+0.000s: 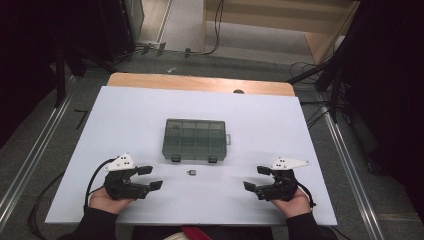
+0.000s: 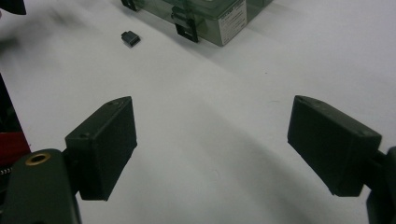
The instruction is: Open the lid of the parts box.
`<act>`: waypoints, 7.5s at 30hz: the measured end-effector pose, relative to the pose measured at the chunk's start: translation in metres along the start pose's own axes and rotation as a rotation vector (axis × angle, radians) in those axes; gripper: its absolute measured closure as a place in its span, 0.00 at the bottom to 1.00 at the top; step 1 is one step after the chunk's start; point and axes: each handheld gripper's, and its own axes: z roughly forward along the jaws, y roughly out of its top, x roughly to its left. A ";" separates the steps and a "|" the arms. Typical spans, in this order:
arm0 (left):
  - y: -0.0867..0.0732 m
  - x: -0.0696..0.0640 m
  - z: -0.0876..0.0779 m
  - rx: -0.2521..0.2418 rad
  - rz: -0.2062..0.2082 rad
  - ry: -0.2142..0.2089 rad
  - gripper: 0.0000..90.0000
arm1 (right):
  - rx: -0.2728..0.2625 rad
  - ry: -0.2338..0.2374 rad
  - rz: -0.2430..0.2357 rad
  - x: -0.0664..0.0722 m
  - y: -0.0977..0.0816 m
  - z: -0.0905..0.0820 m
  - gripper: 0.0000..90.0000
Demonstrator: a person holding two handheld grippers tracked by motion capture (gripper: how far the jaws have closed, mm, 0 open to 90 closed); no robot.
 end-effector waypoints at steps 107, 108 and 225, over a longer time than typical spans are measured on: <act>0.006 0.003 0.012 0.007 -0.010 -0.020 0.34 | -0.058 -0.037 0.016 -0.008 0.051 0.018 0.25; 0.006 0.003 0.012 0.008 -0.010 -0.020 0.34 | -0.063 -0.038 0.015 -0.007 0.054 0.021 0.26; 0.006 0.002 0.013 0.010 -0.006 -0.009 0.34 | 0.032 0.027 0.001 -0.008 0.058 0.070 0.98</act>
